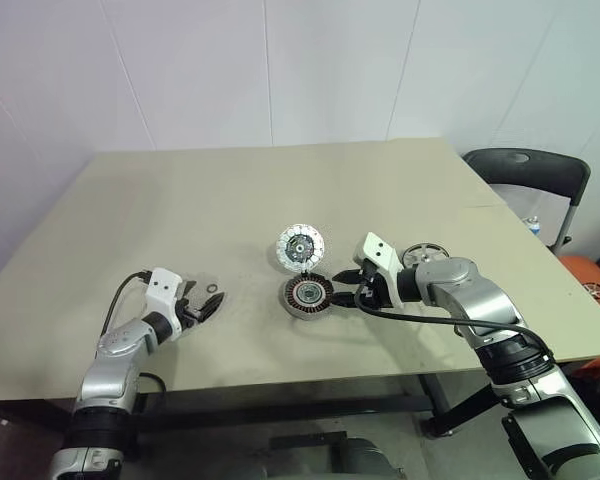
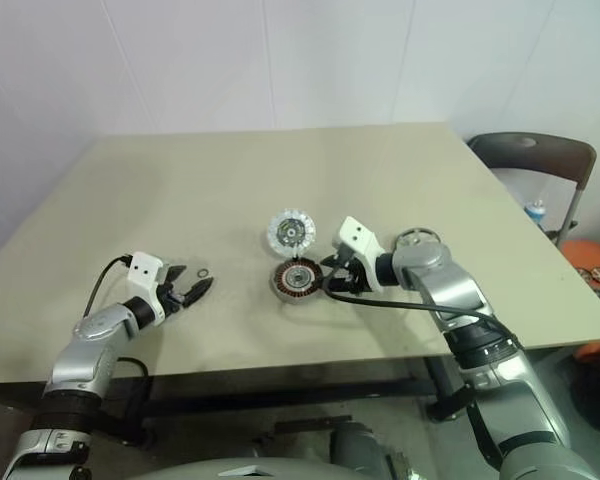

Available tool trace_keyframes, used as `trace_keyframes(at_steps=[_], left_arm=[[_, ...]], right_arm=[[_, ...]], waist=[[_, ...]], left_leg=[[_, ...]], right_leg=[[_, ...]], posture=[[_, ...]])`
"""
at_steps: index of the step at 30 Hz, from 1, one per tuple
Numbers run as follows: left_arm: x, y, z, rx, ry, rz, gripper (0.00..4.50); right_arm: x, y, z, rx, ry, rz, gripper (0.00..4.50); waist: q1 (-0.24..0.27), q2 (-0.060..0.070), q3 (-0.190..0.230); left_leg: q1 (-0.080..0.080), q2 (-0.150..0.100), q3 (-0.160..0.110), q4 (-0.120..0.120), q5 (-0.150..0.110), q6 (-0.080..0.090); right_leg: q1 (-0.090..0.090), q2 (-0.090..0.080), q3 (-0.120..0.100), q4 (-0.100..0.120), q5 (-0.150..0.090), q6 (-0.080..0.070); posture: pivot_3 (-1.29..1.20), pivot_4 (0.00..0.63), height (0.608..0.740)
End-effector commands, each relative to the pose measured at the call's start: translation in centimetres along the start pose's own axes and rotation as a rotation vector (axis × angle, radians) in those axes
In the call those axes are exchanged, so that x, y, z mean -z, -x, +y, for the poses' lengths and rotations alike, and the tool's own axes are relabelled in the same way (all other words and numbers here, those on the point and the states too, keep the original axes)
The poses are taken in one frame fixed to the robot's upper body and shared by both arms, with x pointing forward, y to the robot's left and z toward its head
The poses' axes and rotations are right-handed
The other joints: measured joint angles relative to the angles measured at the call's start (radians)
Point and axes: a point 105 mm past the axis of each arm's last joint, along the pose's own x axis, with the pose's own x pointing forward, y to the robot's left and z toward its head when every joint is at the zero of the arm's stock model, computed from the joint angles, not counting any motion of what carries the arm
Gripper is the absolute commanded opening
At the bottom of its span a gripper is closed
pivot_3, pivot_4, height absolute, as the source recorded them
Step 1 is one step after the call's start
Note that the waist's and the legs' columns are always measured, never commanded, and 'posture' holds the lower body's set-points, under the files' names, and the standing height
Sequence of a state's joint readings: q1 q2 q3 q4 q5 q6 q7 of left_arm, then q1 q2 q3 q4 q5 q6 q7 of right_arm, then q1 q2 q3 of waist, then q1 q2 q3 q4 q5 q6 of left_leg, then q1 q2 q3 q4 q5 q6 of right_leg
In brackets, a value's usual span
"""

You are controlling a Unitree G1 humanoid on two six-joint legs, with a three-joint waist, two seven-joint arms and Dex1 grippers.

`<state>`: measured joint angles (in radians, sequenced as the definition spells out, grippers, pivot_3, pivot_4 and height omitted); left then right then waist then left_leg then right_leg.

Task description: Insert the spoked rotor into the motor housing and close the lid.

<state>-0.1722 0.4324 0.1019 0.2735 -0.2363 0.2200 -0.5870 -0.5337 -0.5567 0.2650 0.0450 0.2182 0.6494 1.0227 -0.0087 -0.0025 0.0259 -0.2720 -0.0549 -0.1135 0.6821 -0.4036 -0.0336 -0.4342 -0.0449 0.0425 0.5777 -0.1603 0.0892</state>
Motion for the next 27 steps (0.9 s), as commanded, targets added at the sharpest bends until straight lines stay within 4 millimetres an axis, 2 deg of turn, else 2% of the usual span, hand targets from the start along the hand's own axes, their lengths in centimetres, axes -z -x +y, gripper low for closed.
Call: trace_keyframes(at_steps=[1, 11, 21, 27], left_arm=[[-1.3, -0.7, 0.4, -0.01, -0.031, -0.01, 4.0], [-1.4, -2.0, -0.5, 0.038, -0.059, 0.009, 4.0], [0.4, -1.1, 0.7, 0.01, -0.05, 0.074, 4.0], [0.9, -0.9, 0.5, 0.017, -0.038, 0.084, 4.0]], right_arm=[[-1.5, 0.0, 0.2, -0.002, 0.042, -0.042, 2.56], [-1.5, -0.2, 0.3, -0.003, 0.042, -0.045, 2.56], [-1.5, 0.0, 0.0, 0.01, 0.042, -0.042, 2.56], [-1.5, 0.0, -0.1, 0.01, 0.047, -0.038, 2.56]], waist=[[-0.001, 0.0, 0.0], [-0.001, 0.0, 0.0], [-0.002, 0.0, 0.0], [-0.005, 0.0, 0.0]], left_leg=[[0.0, 0.0, 0.0, 0.0, 0.0, 0.0], [0.0, 0.0, 0.0, 0.0, 0.0, 0.0], [0.0, 0.0, 0.0, 0.0, 0.0, 0.0], [0.001, 0.0, 0.0, 0.0, 0.0, 0.0]], right_leg=[[0.0, 0.0, 0.0, 0.0, 0.0, 0.0], [0.0, 0.0, 0.0, 0.0, 0.0, 0.0], [0.0, 0.0, 0.0, 0.0, 0.0, 0.0], [0.0, 0.0, 0.0, 0.001, 0.0, 0.0]], posture=[[0.0, 0.0, 0.74], [0.0, 0.0, 0.74], [0.0, 0.0, 0.74], [0.0, 0.0, 0.74]])
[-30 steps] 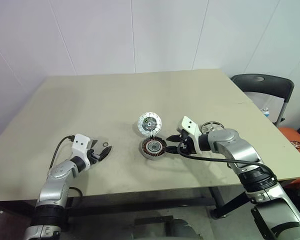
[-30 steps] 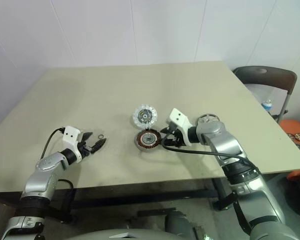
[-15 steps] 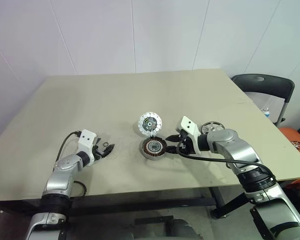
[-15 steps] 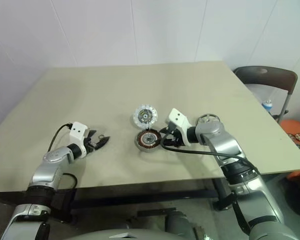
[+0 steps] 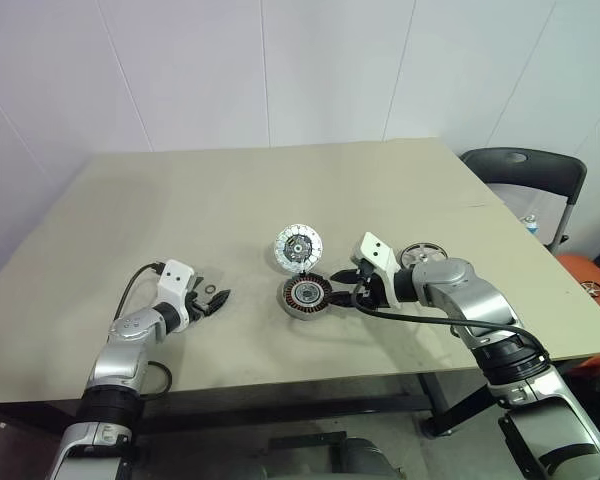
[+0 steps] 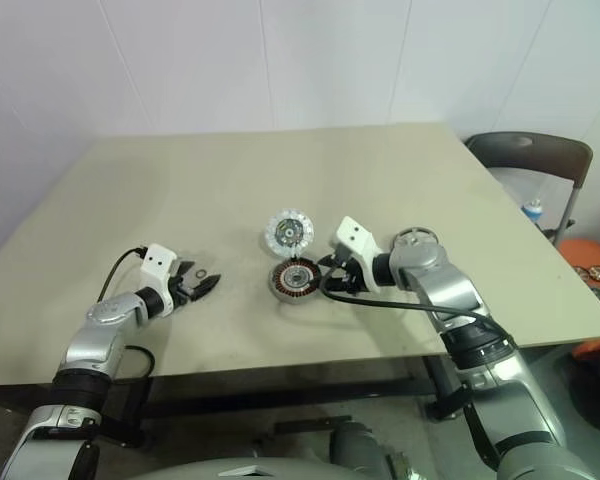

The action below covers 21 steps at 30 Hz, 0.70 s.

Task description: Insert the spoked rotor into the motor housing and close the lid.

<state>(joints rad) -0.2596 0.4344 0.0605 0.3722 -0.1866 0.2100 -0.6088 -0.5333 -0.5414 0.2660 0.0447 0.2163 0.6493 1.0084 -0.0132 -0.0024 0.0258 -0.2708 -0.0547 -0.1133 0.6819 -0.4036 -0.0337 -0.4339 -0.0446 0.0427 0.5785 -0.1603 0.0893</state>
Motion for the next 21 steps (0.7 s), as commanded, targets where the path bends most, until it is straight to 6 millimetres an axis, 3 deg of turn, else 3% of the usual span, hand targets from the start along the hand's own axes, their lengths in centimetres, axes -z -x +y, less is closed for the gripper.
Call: trace_keyframes(at_steps=[1, 2, 5, 14, 18, 21], left_arm=[[1.2, 0.6, 0.5, -0.014, 0.011, 0.047, 4.0], [1.3, 0.6, 0.4, -0.012, 0.012, 0.049, 4.0], [1.5, 0.7, 0.5, -0.024, 0.022, 0.051, 3.41], [1.2, 0.6, 1.2, -0.025, 0.018, 0.05, 0.7], [1.1, 0.6, 1.6, -0.033, 0.011, 0.051, 0.7], [0.7, 0.3, 0.7, 0.003, 0.022, 0.023, 0.7]], right_arm=[[-1.4, 0.4, -0.2, 0.006, 0.05, -0.028, 2.56], [-1.4, 0.4, -0.2, 0.007, 0.05, -0.027, 2.56], [-1.4, 0.5, -0.4, 0.011, 0.053, -0.026, 2.56], [-1.6, 0.4, -0.5, 0.009, 0.067, -0.022, 2.56], [-1.6, 0.3, -0.6, 0.008, 0.069, -0.022, 2.56], [-1.5, 0.2, -0.5, 0.004, 0.067, -0.02, 2.56]], waist=[[-0.001, 0.0, 0.0], [-0.001, 0.0, 0.0], [-0.001, 0.0, 0.0], [-0.002, 0.001, 0.0], [-0.002, 0.001, 0.0], [-0.003, 0.001, 0.0]], left_leg=[[0.0, 0.0, 0.0, 0.0, 0.0, 0.0], [0.0, 0.0, 0.0, 0.0, 0.0, 0.0], [0.0, 0.0, 0.0, 0.0, 0.0, 0.0], [0.002, 0.001, 0.0, 0.0, 0.0, -0.001], [0.002, 0.001, 0.0, 0.0, 0.0, -0.001], [0.002, 0.001, 0.0, 0.0, 0.001, -0.001]], right_leg=[[0.0, 0.0, 0.0, 0.0, 0.0, 0.0], [0.0, 0.0, 0.0, 0.0, 0.0, 0.0], [0.0, 0.0, 0.0, 0.0, 0.0, 0.0], [0.003, 0.001, 0.0, 0.001, 0.0, 0.0], [0.005, 0.001, 0.0, 0.001, 0.0, 0.0], [0.006, 0.001, 0.0, 0.001, 0.0, 0.0]], posture=[[0.0, 0.0, 0.74], [0.0, 0.0, 0.74], [0.0, 0.0, 0.74], [0.0, 0.0, 0.74], [0.0, 0.0, 0.74], [0.0, 0.0, 0.74]])
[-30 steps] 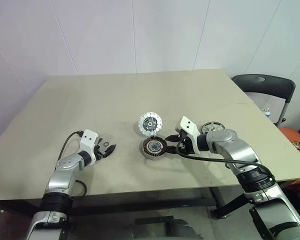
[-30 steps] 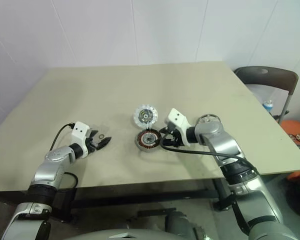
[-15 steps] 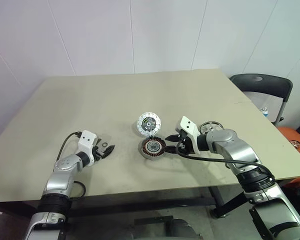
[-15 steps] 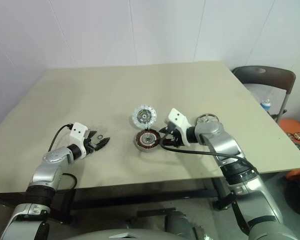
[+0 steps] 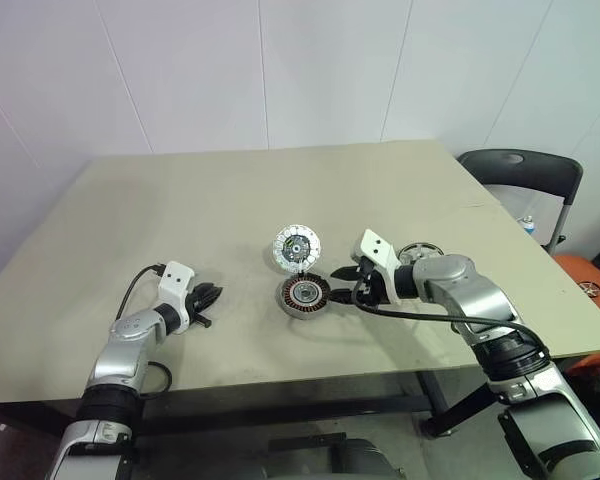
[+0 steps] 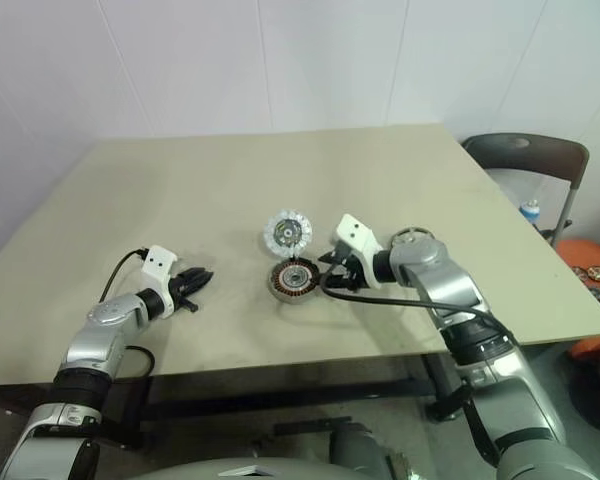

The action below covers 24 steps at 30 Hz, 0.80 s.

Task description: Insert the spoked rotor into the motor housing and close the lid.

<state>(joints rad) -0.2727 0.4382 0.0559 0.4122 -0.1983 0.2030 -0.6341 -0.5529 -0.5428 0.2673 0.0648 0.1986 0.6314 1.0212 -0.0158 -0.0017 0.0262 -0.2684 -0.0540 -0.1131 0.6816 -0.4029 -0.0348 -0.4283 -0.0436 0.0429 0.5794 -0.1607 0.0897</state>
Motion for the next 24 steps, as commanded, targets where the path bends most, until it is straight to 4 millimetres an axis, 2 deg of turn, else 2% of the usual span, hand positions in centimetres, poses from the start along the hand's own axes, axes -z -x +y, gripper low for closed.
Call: trace_keyframes(at_steps=[1, 4, 10, 16, 24], left_arm=[[0.1, 0.4, 0.5, -0.01, 0.009, 0.0, 0.7], [-1.4, 0.2, -0.8, 0.044, 0.009, -0.082, 0.7], [-6.6, 1.1, -2.3, 0.115, -0.033, -0.362, 0.7], [-7.8, 1.2, -3.9, 0.198, -0.083, -0.433, 0.7], [-9.5, -0.4, -6.1, 0.322, -0.123, -0.477, 0.7]], right_arm=[[-1.1, 0.1, -0.1, -0.002, 0.044, -0.024, 2.56], [-1.1, 0.0, 0.0, -0.005, 0.043, -0.023, 2.56], [-0.9, -0.2, 0.1, -0.012, 0.038, -0.018, 2.56], [-0.6, -0.4, 0.2, -0.017, 0.033, -0.013, 2.56], [-0.6, -0.1, 0.2, -0.015, 0.032, -0.012, 2.56]], waist=[[0.0, 0.0, 0.0], [0.002, 0.0, 0.0], [0.011, -0.002, 0.001], [0.009, -0.002, 0.001], [0.009, -0.002, 0.001]], left_leg=[[0.0, 0.0, 0.0, 0.0, 0.0, 0.0], [0.0, 0.0, 0.0, 0.0, 0.0, 0.0], [-0.007, -0.001, -0.001, 0.0, 0.002, -0.004], [-0.014, -0.001, -0.001, 0.0, 0.002, -0.005], [-0.014, -0.001, 0.0, 0.001, 0.002, -0.003]], right_leg=[[0.0, 0.0, 0.0, 0.0, 0.0, 0.0], [-0.001, 0.0, 0.0, -0.001, 0.0, 0.0], [-0.009, -0.002, 0.0, -0.002, 0.0, 0.0], [-0.016, -0.002, 0.0, -0.003, 0.0, 0.0], [-0.015, -0.002, -0.001, -0.003, 0.0, 0.0]], posture=[[0.0, 0.0, 0.74], [0.0, 0.0, 0.74], [0.0, 0.0, 0.74], [0.0, 0.0, 0.74], [0.0, 0.0, 0.74]])
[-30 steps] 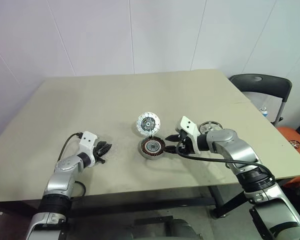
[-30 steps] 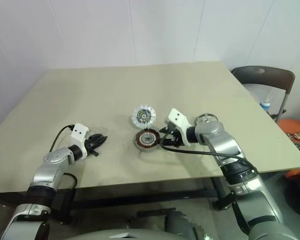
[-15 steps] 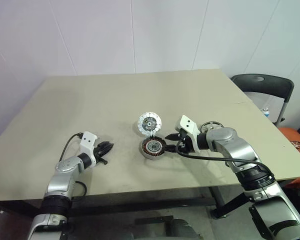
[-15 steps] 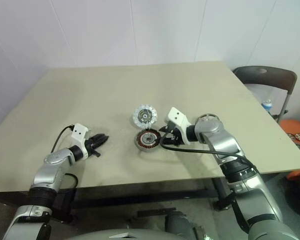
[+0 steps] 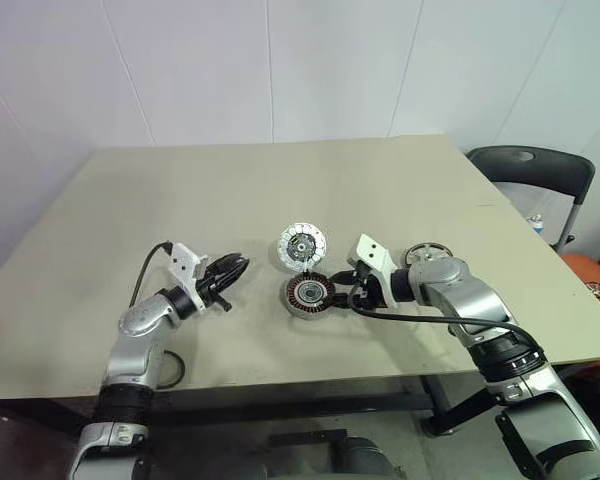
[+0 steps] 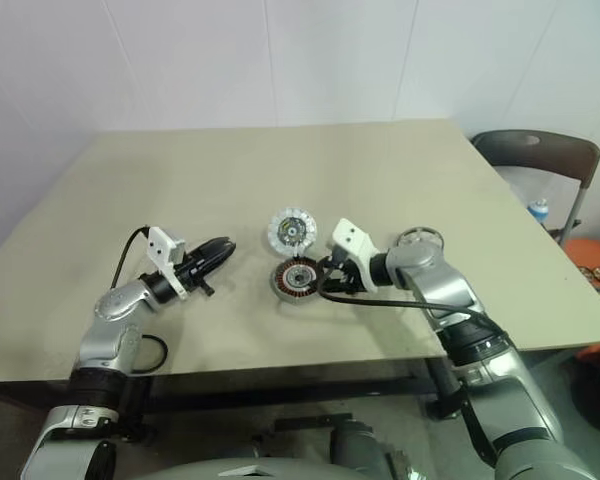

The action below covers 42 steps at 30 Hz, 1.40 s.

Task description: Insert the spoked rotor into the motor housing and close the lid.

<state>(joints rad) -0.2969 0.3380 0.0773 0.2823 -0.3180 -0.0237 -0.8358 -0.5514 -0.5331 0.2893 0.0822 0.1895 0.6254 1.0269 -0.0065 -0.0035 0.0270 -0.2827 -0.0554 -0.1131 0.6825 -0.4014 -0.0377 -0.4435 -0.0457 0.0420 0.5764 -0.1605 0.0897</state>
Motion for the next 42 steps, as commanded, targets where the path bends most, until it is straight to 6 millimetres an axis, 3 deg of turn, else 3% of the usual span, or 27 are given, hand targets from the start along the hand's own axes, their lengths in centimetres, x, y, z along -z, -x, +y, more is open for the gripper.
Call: trace_keyframes(at_steps=[1, 7, 13, 23, 42], left_arm=[[-1.7, -1.8, -0.7, 0.073, -0.036, -0.061, 0.7], [-1.0, -3.6, -1.4, 0.159, -0.032, -0.023, 0.7], [1.0, -5.8, -2.8, 0.269, -0.024, 0.078, 0.7], [0.8, -8.5, -5.8, 0.456, -0.021, 0.085, 0.7], [2.3, -8.3, -7.2, 0.557, -0.004, 0.162, 0.7]], right_arm=[[-1.0, 0.6, -0.1, 0.008, 0.038, -0.028, 2.56], [-0.7, 1.1, -0.1, 0.016, 0.034, -0.023, 2.56], [-0.4, 2.1, 0.7, -0.022, 0.022, -0.017, 2.56], [-0.7, 3.1, 1.7, -0.04, 0.005, -0.046, 2.56], [-0.4, 3.6, 1.7, -0.003, -0.008, -0.049, 2.56]], waist=[[0.0, 0.0, 0.0], [-0.003, 0.0, 0.0], [-0.001, 0.0, 0.0], [0.005, -0.001, 0.0], [0.02, -0.001, 0.0]], left_leg=[[0.0, 0.0, 0.0, 0.0, 0.0, 0.0], [0.0, 0.0, 0.0, 0.0, 0.0, -0.001], [0.0, 0.0, 0.001, 0.0, 0.0, 0.0], [0.0, 0.0, 0.002, 0.001, -0.002, 0.004], [0.001, 0.0, 0.002, 0.001, -0.002, 0.004]], right_leg=[[0.0, 0.0, 0.0, 0.0, 0.0, 0.0], [0.0, 0.0, 0.0, 0.0, 0.0, 0.0], [0.001, 0.0, 0.0, 0.0, 0.0, 0.0], [0.001, 0.0, 0.0, -0.001, 0.0, 0.0], [0.001, 0.0, 0.0, 0.0, 0.0, 0.0]], posture=[[0.0, 0.0, 0.74], [0.0, 0.0, 0.74], [0.0, 0.0, 0.74], [0.0, 0.0, 0.74], [0.0, 0.0, 0.74]])
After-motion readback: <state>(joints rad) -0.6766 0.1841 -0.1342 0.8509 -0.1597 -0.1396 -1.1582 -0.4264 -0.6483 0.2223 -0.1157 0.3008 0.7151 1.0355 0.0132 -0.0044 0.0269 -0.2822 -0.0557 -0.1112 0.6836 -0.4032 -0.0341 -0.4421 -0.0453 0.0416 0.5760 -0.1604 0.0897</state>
